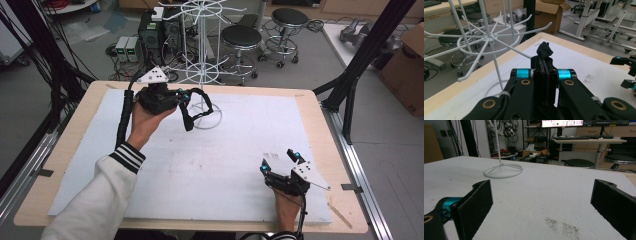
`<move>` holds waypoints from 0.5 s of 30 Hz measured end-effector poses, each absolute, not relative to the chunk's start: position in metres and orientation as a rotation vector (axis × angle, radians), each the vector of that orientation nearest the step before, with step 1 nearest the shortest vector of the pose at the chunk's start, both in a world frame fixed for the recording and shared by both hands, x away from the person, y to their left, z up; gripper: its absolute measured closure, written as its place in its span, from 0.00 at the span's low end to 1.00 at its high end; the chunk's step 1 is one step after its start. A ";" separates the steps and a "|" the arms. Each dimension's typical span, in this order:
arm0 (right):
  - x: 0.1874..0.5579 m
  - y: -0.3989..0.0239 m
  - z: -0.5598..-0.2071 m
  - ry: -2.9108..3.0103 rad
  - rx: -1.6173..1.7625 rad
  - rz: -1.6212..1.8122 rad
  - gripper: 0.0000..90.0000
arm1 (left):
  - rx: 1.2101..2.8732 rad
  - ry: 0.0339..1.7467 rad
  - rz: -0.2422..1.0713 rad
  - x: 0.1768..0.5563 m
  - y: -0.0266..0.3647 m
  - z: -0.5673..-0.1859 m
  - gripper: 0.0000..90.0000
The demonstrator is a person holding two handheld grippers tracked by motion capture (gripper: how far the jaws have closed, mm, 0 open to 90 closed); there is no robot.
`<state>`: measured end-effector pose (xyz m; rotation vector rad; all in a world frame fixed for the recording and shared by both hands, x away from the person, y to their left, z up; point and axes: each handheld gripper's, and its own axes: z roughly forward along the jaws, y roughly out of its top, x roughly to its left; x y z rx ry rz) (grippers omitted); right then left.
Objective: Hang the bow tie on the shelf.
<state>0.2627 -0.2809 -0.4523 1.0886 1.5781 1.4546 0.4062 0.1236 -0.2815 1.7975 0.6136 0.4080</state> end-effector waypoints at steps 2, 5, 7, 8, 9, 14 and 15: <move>0.263 -0.281 -0.452 1.578 1.088 1.454 0.03 | 1.793 0.623 0.405 0.410 0.123 -0.282 0.98; 0.263 -0.281 -0.452 1.576 1.090 1.460 0.03 | 1.789 0.630 0.404 0.414 0.120 -0.286 0.98; 0.263 -0.281 -0.452 1.573 1.086 1.458 0.03 | 1.800 0.644 0.403 0.418 0.118 -0.290 0.98; 0.263 -0.281 -0.452 1.576 1.090 1.460 0.03 | 1.800 0.644 0.403 0.418 0.118 -0.290 0.98; 0.263 -0.281 -0.452 1.573 1.085 1.458 0.03 | 1.794 0.649 0.403 0.419 0.118 -0.291 0.98; 0.263 -0.281 -0.452 1.576 1.090 1.459 0.03 | 1.782 0.668 0.415 0.423 0.117 -0.294 0.98; 0.263 -0.281 -0.452 1.576 1.090 1.459 0.03 | 1.783 0.673 0.420 0.424 0.116 -0.295 0.98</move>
